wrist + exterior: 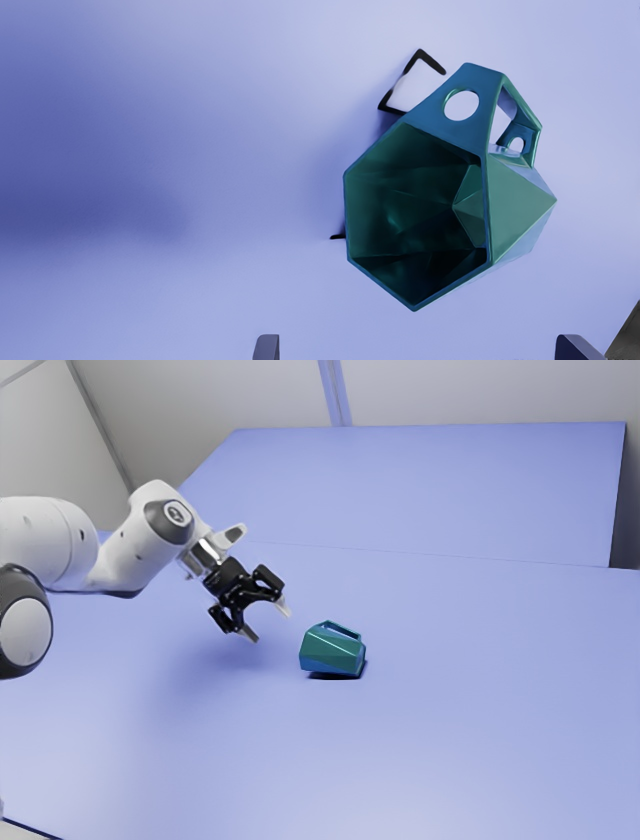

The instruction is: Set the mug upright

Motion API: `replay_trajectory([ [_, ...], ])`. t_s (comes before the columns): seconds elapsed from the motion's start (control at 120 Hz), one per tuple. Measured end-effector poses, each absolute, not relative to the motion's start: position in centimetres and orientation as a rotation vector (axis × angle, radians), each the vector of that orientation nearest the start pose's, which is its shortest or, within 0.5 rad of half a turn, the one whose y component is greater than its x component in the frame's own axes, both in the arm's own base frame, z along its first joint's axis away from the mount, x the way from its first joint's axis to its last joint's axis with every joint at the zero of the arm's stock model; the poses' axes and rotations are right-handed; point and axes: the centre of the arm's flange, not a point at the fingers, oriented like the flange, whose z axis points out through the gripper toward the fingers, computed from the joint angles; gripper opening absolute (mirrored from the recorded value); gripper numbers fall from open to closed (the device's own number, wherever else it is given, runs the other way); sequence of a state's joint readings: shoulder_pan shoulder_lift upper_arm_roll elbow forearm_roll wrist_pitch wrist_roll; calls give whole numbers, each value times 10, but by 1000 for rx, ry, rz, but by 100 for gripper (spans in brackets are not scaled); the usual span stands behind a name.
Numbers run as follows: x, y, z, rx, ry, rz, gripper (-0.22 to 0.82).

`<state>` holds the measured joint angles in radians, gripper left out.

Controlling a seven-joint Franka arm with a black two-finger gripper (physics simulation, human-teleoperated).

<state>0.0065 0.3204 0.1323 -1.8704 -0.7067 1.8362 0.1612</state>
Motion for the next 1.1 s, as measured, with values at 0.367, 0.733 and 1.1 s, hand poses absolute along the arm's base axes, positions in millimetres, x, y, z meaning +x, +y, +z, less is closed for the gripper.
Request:
replay_trajectory([
  [0.367,617,7,309,2322,430,-288,60],
  [0.733,627,-33,287,2243,439,-283,60],
  [1.1,636,-48,290,2252,409,-266,4],
])
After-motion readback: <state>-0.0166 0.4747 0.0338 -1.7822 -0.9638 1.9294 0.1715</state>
